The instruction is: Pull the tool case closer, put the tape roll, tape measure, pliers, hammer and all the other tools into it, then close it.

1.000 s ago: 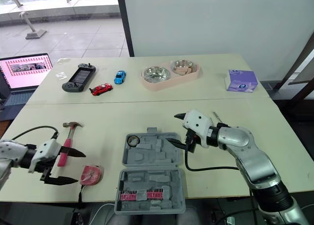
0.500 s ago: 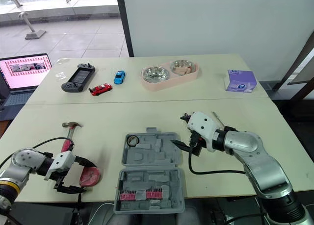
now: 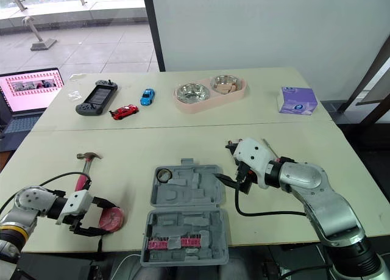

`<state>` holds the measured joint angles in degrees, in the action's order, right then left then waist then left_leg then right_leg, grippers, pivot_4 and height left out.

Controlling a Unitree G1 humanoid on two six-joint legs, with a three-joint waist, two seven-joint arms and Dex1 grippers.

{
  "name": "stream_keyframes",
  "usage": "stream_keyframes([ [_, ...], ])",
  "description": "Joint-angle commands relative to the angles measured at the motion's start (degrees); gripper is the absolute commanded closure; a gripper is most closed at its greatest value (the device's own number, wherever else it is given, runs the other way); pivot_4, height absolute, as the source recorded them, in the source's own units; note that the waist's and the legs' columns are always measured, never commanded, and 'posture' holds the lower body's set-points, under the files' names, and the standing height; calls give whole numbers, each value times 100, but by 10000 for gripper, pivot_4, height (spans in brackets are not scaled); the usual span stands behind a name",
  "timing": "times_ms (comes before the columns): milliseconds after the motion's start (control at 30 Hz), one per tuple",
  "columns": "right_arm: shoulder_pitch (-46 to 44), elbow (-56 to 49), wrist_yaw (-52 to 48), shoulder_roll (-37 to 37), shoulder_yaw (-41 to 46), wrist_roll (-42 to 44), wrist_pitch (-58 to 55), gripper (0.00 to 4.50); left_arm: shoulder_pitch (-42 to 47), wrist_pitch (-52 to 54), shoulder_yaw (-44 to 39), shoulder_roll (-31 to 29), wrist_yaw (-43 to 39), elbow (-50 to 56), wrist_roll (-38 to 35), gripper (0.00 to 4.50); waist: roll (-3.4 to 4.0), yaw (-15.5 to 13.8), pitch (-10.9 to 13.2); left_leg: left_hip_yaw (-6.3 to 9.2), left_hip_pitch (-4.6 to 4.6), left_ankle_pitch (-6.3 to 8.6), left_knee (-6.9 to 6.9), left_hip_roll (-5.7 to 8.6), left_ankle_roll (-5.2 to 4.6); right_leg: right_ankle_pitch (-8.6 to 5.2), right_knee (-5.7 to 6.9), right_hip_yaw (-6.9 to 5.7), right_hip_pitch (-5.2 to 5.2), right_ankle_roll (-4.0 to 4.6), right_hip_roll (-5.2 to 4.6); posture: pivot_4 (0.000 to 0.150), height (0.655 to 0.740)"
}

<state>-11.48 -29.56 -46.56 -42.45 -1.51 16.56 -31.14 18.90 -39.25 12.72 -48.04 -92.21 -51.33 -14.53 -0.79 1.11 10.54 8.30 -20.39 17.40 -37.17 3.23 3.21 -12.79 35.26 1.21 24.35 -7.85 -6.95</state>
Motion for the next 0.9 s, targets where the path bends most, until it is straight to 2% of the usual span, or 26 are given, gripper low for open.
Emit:
stream_keyframes([
  [33, -193, -90, -39, -32, 68, 53, 131, 0, -146, 125, 28, -209, -29, 168, -60, 15680, 0, 5, 0, 0, 0, 0, 0, -1, 0, 0, 0, 0, 0, 1, 1, 1500, 7360],
  [133, -429, -38, -92, 42, 117, 283, -45, 0, -273, 641, -145, -450, -29, 1001, -379, 15680, -6, 7, 4, 0, -3, 0, 0, -6, 0, 1, -1, 1, 4, 2, 6, 1500, 7360],
  [267, -995, -126, -162, -51, 179, 914, -1070, 0, -513, 2491, -659, -1009, 173, 3229, -994, 15680, -18, -22, 16, 1, -15, 0, -3, -9, 1, 4, -2, 4, 12, 7, 7, 1500, 7360],
  [367, -1542, -163, -46, -23, 65, 1762, -2791, 0, -466, 3721, -849, -1177, 668, 4717, -1298, 15680, -12, -30, 19, 3, -14, 0, 1, -8, 0, 4, -6, 4, 9, 7, 7, 1500, 7360],
  [433, -1849, -158, 128, 89, 48, 2159, -3656, 0, -426, 4164, -906, -1132, 915, 5219, -1312, 15680, -9, -23, 21, 2, -15, 1, 2, -6, -1, 4, -7, 9, 10, 7, 7, 1500, 7360],
  [500, -2423, 152, 271, 644, 274, 2742, -5233, 0, -252, 4464, -840, -802, 1398, 5693, -1229, 15680, -5, 15, 22, 2, -11, 2, 7, -8, -3, 4, -5, 9, 12, 7, 9, 1500, 7360],
  [567, -2861, 963, 798, 1118, 458, 3515, -6048, 0, -68, 4645, -702, -485, 1723, 6071, -1095, 15680, -5, 29, 23, -1, -9, 2, 4, -15, -3, 10, -2, 9, 15, 16, 17, 1500, 7360],
  [633, -3122, 1936, 1631, 1314, 455, 4478, -6136, 0, 59, 4731, -586, -204, 1990, 6271, -894, 15680, -6, 9, 22, 0, -7, -2, 2, -20, 2, 17, 0, 9, 17, 26, 24, 1500, 7360],
  [733, -3377, 3191, 2854, 1076, -31, 6497, -6136, 0, 62, 4635, -428, 107, 2306, 6411, -538, 15680, -5, -13, 23, -2, -9, -4, 3, -18, 6, 20, -4, 10, 17, 29, 20, 1500, 7360],
  [800, -3481, 3546, 3550, 972, -234, 7462, -6136, 0, 34, 4642, -416, 205, 2384, 6396, -452, 15680, -4, -13, 24, -3, -19, -3, 5, -17, 5, 20, -8, 10, 23, 29, 19, 1500, 7360],
  [900, -3429, 3549, 4912, 557, -917, 9254, -5388, 0, 43, 4652, -457, 301, 2417, 6333, -413, 15680, -3, -11, 25, -4, -26, -2, 5, -17, 4, 20, -10, 9, 28, 29, 18, 1500, 7360],
])
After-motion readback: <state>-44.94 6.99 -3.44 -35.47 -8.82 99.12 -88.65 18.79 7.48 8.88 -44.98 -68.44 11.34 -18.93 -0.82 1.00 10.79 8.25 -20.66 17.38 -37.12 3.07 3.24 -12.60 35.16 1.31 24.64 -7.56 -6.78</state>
